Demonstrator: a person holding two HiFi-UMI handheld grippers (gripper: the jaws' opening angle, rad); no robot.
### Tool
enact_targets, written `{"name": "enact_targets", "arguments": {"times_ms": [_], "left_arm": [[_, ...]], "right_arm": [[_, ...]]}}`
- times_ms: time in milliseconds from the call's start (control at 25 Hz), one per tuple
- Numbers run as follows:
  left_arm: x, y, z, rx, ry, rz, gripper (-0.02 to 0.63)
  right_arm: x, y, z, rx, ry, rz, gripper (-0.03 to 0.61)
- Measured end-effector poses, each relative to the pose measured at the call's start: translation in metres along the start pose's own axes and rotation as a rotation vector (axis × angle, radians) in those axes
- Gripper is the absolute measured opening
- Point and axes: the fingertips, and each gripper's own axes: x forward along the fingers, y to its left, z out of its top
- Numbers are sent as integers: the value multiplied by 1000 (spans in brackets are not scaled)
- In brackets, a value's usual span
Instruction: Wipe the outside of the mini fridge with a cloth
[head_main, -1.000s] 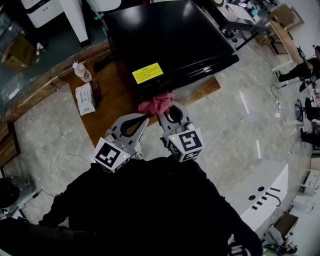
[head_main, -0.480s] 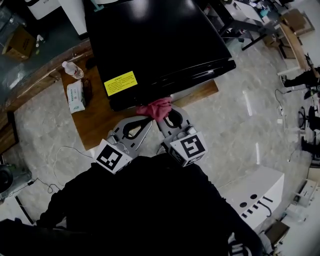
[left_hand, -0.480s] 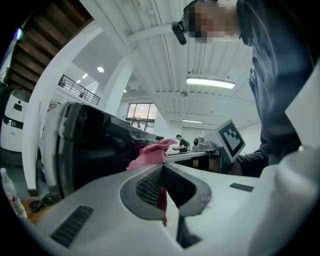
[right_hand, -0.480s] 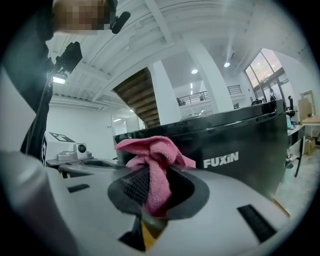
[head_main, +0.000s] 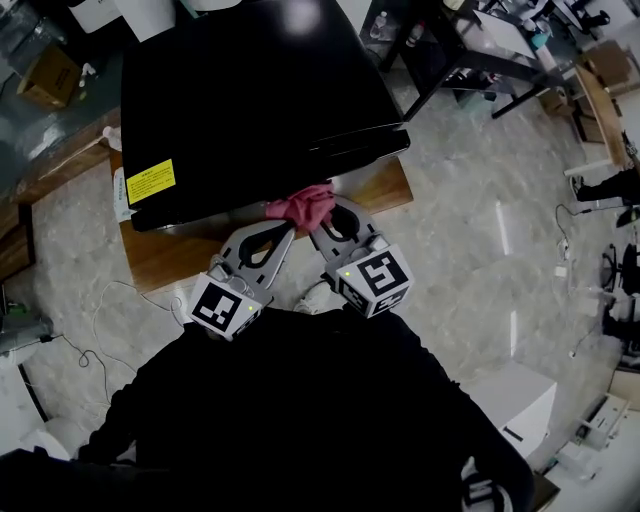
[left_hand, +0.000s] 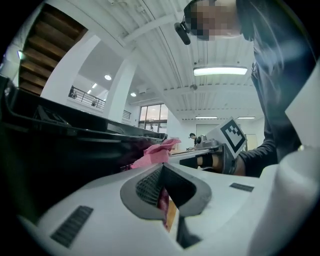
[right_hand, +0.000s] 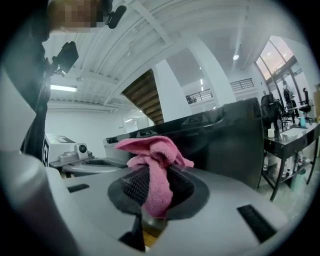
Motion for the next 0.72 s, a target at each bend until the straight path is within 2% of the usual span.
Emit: {"name": "enact_targets", "arguments": {"times_ms": [120, 320, 520, 640, 720], "left_arm": [[35, -9, 7, 45, -42, 25, 6], [56, -24, 12, 39, -59, 72, 6], [42, -35, 6, 35, -32, 95, 6], [24, -26, -11, 13, -21, 113, 6], [8, -19, -23, -2, -29, 129, 6]], "right_arm": [[-20, -44, 2, 6, 3, -6, 77], [-43, -90, 3, 5, -4, -24, 77], [-56, -110, 1, 29, -30, -93, 77], [-61, -120, -11, 47, -34, -160, 77], [-66, -112, -23, 57, -30, -171, 77]]}}
